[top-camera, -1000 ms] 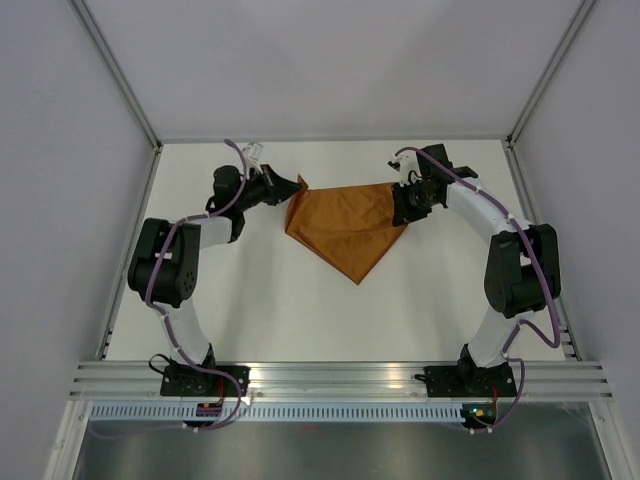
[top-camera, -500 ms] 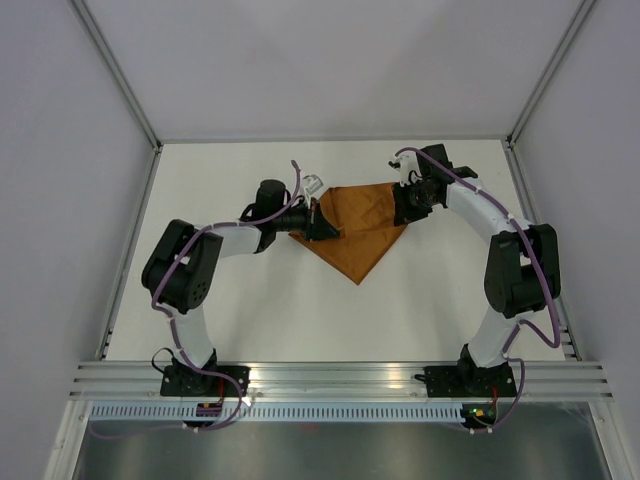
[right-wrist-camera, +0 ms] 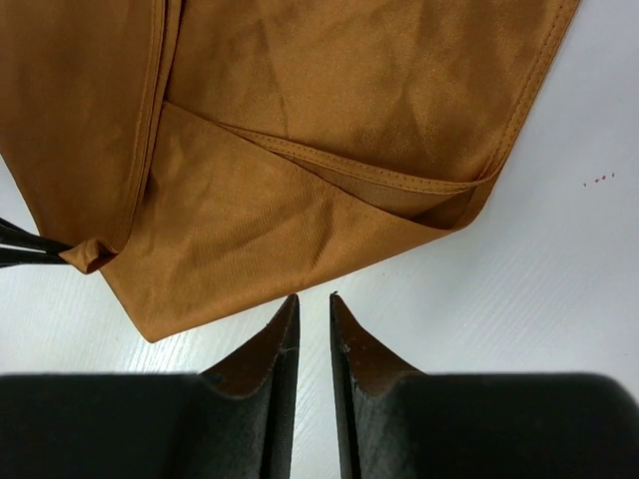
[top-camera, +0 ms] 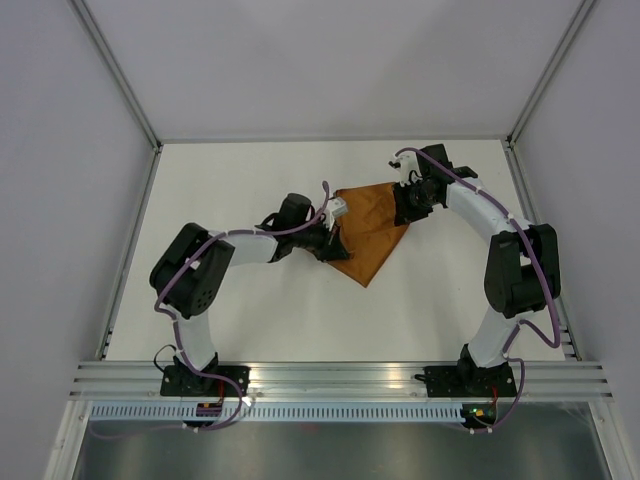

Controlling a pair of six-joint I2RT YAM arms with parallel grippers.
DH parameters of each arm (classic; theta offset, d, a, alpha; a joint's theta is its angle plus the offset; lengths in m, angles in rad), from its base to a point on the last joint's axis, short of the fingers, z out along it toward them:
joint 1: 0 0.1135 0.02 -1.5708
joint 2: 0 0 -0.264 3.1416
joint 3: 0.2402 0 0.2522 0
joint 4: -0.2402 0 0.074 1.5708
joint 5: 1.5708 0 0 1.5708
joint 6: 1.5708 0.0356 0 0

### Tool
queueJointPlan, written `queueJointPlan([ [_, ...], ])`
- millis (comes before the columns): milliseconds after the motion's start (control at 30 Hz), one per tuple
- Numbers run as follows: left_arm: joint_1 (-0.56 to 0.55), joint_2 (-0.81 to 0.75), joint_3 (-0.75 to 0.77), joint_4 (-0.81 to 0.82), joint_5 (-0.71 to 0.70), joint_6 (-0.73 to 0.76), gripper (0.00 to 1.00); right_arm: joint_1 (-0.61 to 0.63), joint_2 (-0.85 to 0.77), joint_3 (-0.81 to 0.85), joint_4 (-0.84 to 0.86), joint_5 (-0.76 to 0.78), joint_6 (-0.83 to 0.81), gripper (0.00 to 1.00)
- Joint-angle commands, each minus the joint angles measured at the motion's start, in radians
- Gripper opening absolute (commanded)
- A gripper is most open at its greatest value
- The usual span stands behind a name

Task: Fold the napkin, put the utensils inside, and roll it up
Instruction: Fold the napkin at the center of the board.

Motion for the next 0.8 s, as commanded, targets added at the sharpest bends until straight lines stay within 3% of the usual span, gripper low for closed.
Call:
queueJointPlan([
  [0,-0.031,-0.038,0.04,-0.03,-0.047,0.098,0.02,0.0,-0.026,0.024,-0.005,0.027,0.01,0.24],
  [200,-0.08,-0.008,0.066,-0.066,-0.085,0.122,0.04,0.0,-0.018,0.023,-0.006,0.027,0.008,0.24],
  [533,-0.132,0.023,0.086,-0.081,-0.111,0.135,0.33,0.0,-0.015,0.021,-0.006,0.027,0.007,0.24],
  [767,-0.162,0.034,0.097,-0.078,-0.124,0.131,0.38,0.0,-0.015,0.024,-0.008,0.027,0.005,0.24],
])
